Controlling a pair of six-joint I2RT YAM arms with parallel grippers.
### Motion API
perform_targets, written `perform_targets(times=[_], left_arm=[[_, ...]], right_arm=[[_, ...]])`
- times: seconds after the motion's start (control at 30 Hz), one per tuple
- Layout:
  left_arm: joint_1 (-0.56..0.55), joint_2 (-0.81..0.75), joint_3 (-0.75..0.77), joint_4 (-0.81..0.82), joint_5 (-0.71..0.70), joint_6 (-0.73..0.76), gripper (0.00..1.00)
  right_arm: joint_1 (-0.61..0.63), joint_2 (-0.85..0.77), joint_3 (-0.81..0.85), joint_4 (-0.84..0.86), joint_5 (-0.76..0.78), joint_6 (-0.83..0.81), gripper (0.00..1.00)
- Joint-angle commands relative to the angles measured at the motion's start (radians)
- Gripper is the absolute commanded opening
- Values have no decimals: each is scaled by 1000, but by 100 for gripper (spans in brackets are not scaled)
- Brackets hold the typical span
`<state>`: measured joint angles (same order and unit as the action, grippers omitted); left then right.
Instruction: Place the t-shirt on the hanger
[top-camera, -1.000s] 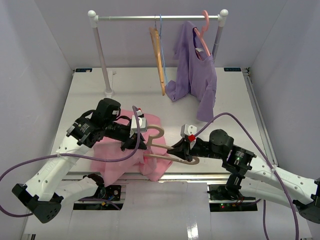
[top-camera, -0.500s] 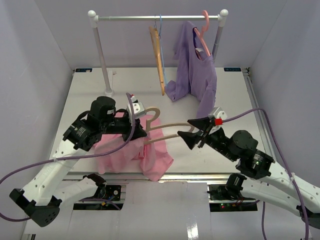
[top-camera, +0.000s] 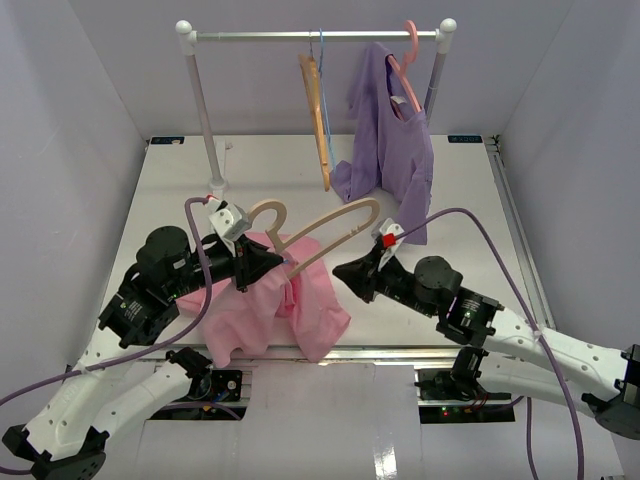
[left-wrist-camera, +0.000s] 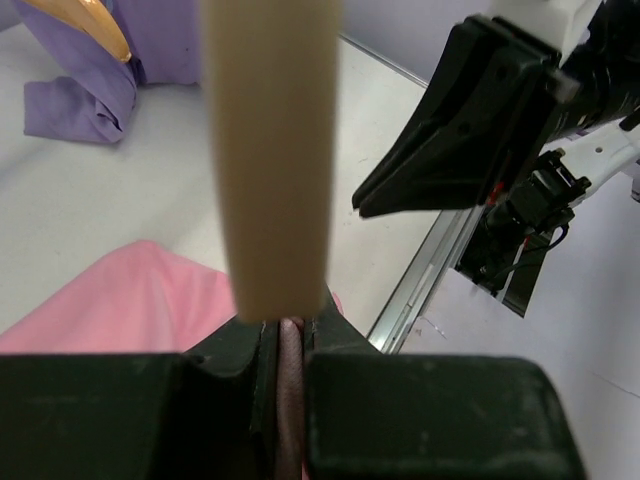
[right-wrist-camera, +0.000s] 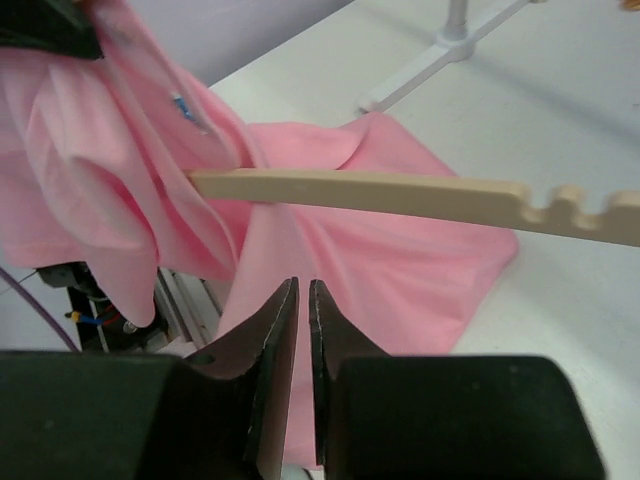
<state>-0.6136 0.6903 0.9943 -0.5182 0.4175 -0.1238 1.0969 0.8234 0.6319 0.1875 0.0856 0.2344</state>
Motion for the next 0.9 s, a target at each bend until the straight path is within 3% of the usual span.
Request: perform_targets(times=[0.0, 0.33, 0.43, 0.53, 0.87], left_arm=[[2, -35, -13, 62, -18, -82, 0], [2, -69, -36, 66, 27, -125, 0], [2, -80, -33, 56, 50, -137, 0], [2, -76, -29, 40, 93, -159, 0], [2, -98, -59, 46, 162, -185, 0]], right_arm=[[76, 64, -25, 254, -44, 40, 14], [179, 268, -31, 384, 134, 45, 15], [179, 300, -48, 389, 272, 55, 25], [179, 326, -51, 410, 314, 52, 33], [181, 375, -45, 512, 227, 26, 47]])
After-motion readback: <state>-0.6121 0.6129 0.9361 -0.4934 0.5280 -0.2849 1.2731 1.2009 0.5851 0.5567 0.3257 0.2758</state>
